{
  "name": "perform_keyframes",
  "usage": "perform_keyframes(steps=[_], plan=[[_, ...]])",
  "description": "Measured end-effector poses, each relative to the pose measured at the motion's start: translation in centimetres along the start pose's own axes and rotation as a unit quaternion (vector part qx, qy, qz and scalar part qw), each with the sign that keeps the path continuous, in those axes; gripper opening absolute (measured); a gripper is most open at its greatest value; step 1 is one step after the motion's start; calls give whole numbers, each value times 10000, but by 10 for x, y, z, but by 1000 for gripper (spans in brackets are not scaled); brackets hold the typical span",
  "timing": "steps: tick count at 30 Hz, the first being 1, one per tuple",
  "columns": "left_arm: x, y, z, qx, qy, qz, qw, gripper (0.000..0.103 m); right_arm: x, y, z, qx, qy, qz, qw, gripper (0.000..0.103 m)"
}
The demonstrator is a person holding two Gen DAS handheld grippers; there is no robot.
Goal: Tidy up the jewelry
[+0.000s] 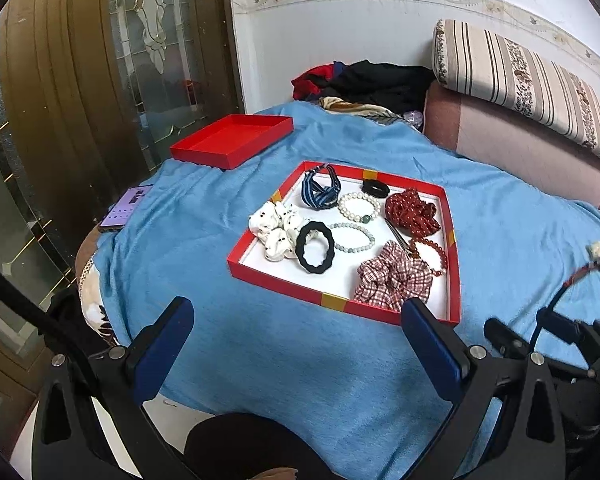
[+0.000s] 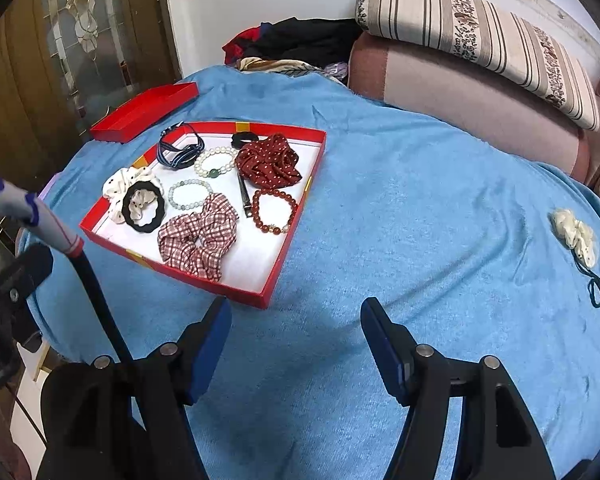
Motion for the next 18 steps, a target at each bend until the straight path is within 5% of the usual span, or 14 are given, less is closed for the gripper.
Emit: perform_keyframes(steps=[18], plan=[[-11, 10, -3, -93, 34, 211, 9997, 103, 14, -2, -1, -96, 24, -100, 9999, 73]])
Point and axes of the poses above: each gripper's, at about its wrist camera, not at the fingertips, and y roughly the way its jaws point, z to its left, x to its top, the point moved 8 cm from there along y, roughly the way its jaws point, and after that the axes turned 13 degrees about z, right-handed, at the moved point
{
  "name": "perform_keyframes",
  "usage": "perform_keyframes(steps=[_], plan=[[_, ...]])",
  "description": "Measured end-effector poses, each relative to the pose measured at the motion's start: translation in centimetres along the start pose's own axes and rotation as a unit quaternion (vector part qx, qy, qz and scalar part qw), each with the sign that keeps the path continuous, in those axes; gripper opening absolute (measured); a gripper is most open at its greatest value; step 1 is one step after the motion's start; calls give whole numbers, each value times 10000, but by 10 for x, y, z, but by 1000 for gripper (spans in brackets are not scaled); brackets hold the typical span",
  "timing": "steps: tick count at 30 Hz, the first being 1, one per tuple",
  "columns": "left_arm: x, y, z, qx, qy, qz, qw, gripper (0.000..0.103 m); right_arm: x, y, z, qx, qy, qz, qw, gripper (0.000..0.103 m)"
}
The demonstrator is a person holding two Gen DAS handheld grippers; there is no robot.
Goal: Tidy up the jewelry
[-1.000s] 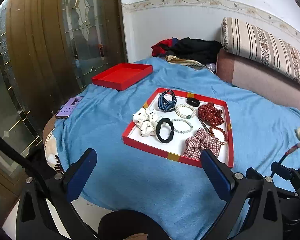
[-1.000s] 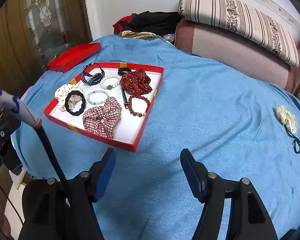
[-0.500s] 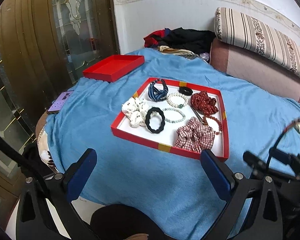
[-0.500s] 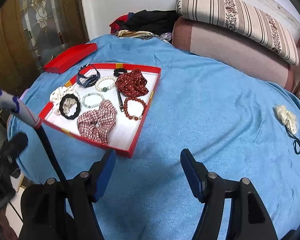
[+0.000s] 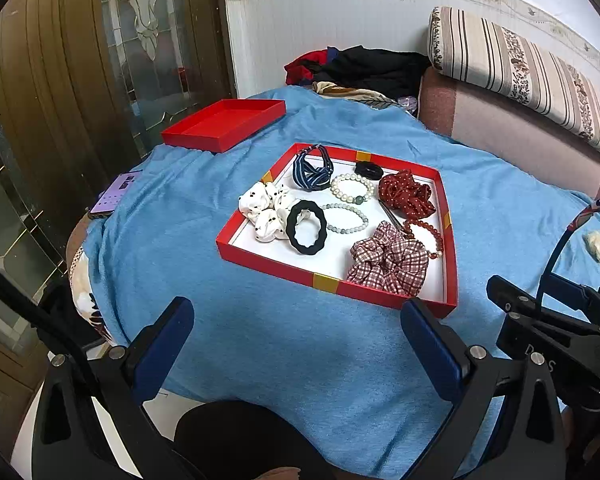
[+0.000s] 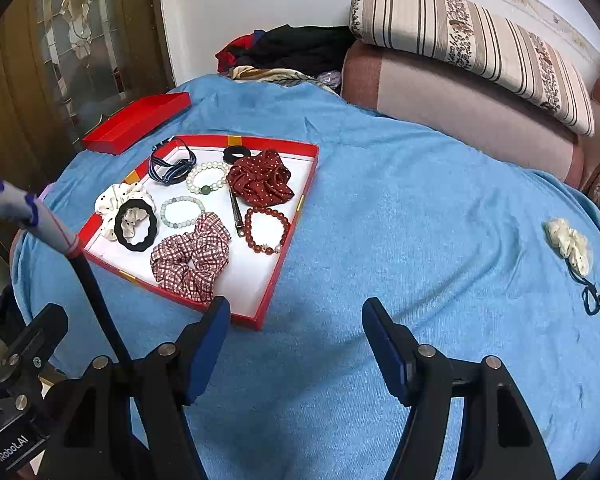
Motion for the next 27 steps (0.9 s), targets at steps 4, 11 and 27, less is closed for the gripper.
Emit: perform_keyframes(steps=[4, 11, 27], plan=[[1, 0, 1, -10, -1, -7, 10000, 103, 0, -1, 1, 2, 1, -1, 10000, 73], [2, -4, -1, -44, -40, -30, 10000, 103, 0, -1, 0, 23, 21, -14, 10000, 73], [1, -7, -4, 3, -46, 52, 10000, 103, 0, -4, 0, 37, 53, -3, 10000, 74]])
Point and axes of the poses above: each gripper's, at about its wrist camera, not at the fingertips, and y roughly the way its jaws point, z to its left, x to its top, the point moved 8 cm from there along y, roughly the way its jaws point, and after that the axes turned 13 degrees about z, right-handed, at the moved point
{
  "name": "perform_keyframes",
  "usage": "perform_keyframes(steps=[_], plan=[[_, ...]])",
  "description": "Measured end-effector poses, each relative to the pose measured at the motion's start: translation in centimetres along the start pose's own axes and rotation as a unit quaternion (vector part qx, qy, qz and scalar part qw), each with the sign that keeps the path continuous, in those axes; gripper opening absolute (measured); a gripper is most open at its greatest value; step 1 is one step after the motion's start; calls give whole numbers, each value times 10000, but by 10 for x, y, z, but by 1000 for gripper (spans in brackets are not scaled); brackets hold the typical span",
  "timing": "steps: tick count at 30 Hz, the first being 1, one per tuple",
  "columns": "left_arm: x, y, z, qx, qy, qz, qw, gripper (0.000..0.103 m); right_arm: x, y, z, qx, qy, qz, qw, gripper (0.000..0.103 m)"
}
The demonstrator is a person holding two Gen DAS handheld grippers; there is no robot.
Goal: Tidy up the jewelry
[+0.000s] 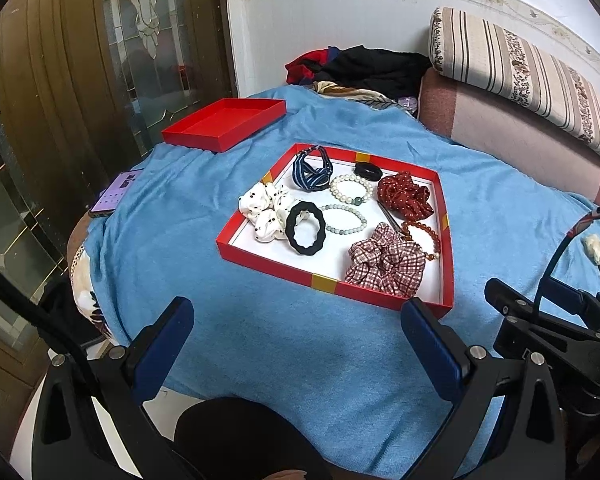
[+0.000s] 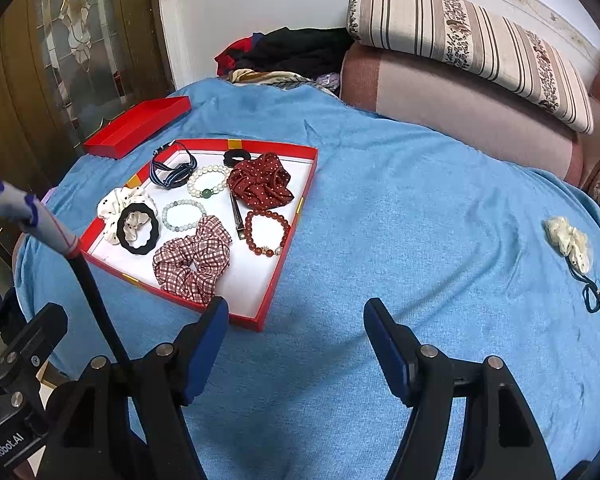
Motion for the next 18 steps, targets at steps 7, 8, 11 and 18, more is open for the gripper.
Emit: perform_keyframes(steps=[7, 8, 11, 18], plan=[[0, 1, 2, -10, -13, 4, 10000, 103, -2, 1, 0, 24, -23, 6, 10000, 75], [0, 1, 2, -15, -15, 6, 10000, 103, -2, 1, 0, 22, -26, 6, 10000, 75], [1, 1, 2, -15, -52, -18, 10000, 103, -2, 2, 1, 26, -26, 7, 10000, 75], [0, 6, 5, 39, -59, 48, 10000, 103, -2, 2, 2, 16, -29, 1, 10000, 75]])
Point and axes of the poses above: each gripper's, at about its wrist camera, not at the fingertips, and y roughly the way its jaws point, z to its left, x to its top, the point moved 8 cm from there along y, roughly the way its jaws point, and after that the axes turned 13 degrees about z, right-handed, at the moved point
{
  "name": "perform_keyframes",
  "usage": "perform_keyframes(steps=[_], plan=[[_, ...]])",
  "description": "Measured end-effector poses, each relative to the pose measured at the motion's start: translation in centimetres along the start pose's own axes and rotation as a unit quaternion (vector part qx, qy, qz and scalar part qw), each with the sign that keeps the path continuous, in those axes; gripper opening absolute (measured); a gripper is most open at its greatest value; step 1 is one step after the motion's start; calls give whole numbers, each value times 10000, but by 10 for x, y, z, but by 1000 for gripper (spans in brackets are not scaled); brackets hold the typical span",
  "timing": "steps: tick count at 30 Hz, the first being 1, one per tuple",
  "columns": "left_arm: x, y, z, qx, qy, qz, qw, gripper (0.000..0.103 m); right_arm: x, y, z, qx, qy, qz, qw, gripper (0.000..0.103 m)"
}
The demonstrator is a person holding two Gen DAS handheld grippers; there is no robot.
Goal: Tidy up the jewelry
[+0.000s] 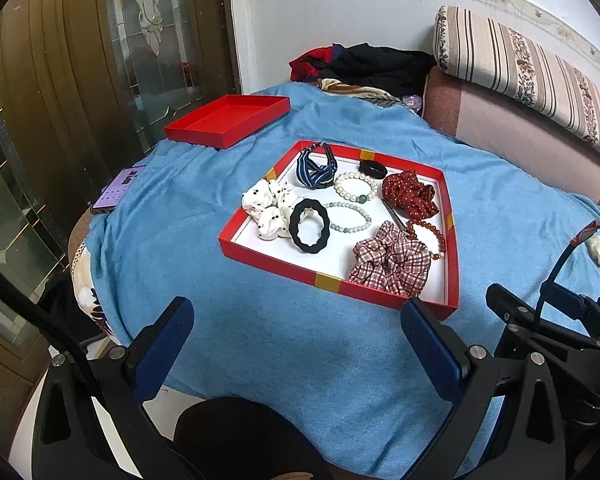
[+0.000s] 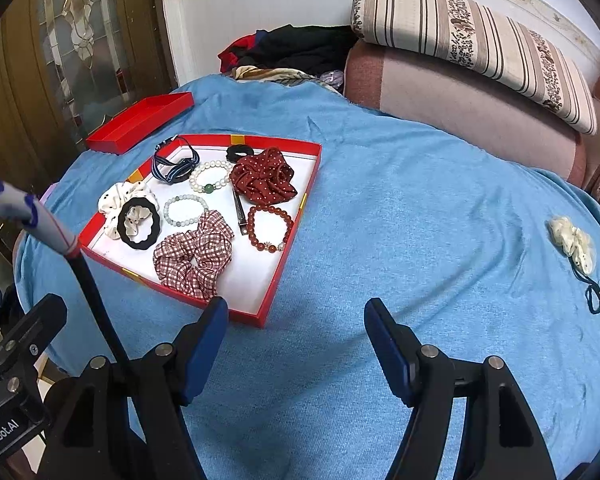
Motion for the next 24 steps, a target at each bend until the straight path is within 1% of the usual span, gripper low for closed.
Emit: perform_keyframes(steps=[13, 17, 24], plan=[[-1, 5, 2, 10, 6, 31, 10000, 103, 1, 5, 1, -58, -87, -15, 9999, 76], [-1, 6, 5, 16, -42, 42, 10000, 103, 5, 6, 3, -43, -145, 19, 9999, 76], [0, 6, 9, 64, -102, 68, 9999, 103, 9, 3, 7, -66, -245, -45, 9997, 78]])
Point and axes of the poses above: each gripper's, at about its wrist camera, not at the fingertips, and y roughly the way its jaws point, z to its left, x to its top, the point moved 8 cm from there along y, roughly the way its jaws point, and after that the axes turned 13 degrees about z, right-handed, at the moved point
